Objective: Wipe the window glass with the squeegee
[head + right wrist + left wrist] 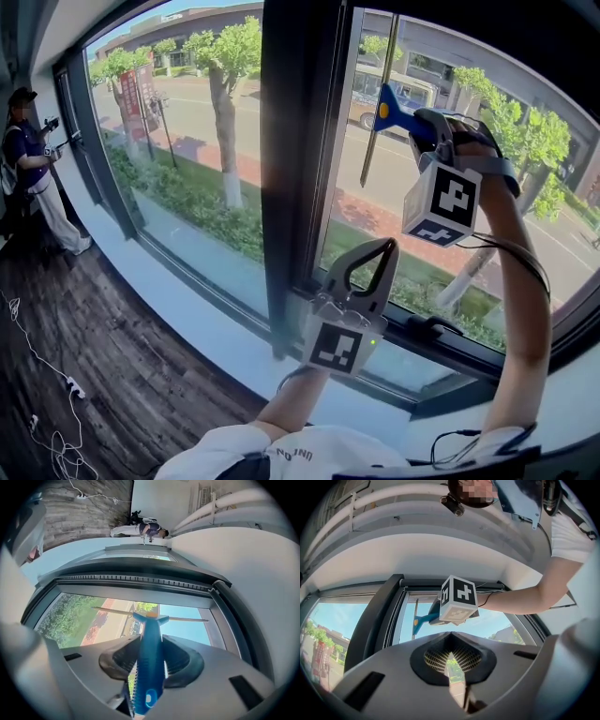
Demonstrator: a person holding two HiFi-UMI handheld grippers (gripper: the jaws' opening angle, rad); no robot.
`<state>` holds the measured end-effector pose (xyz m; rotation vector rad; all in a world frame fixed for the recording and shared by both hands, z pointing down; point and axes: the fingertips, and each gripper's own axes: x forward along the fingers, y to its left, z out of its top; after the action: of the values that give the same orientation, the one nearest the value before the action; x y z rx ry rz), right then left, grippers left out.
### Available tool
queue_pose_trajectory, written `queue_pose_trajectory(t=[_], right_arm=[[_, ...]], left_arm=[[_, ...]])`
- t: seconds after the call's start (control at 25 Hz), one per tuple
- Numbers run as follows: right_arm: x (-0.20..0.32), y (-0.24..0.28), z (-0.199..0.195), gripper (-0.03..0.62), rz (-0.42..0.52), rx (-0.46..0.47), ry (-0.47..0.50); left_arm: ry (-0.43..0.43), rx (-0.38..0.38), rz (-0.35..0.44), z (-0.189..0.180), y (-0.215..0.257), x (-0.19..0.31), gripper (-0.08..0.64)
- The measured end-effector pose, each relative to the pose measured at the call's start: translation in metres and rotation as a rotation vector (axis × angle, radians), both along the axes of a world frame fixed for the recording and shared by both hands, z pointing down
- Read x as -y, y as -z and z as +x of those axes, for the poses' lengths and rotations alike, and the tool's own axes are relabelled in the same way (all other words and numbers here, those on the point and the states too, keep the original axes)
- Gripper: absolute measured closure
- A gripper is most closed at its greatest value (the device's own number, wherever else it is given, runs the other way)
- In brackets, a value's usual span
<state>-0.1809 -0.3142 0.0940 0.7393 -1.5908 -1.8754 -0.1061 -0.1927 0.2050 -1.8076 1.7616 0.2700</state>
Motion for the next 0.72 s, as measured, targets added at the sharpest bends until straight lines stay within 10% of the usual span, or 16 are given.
queue_pose_trajectory(t=[0.72], right_arm=[[0.017, 0.009, 0.089, 0.443, 0.011, 0.078, -0.108]], left_arm=[[-0.09, -0.042, 0.019, 0.03, 0.002, 0.001, 0.561]])
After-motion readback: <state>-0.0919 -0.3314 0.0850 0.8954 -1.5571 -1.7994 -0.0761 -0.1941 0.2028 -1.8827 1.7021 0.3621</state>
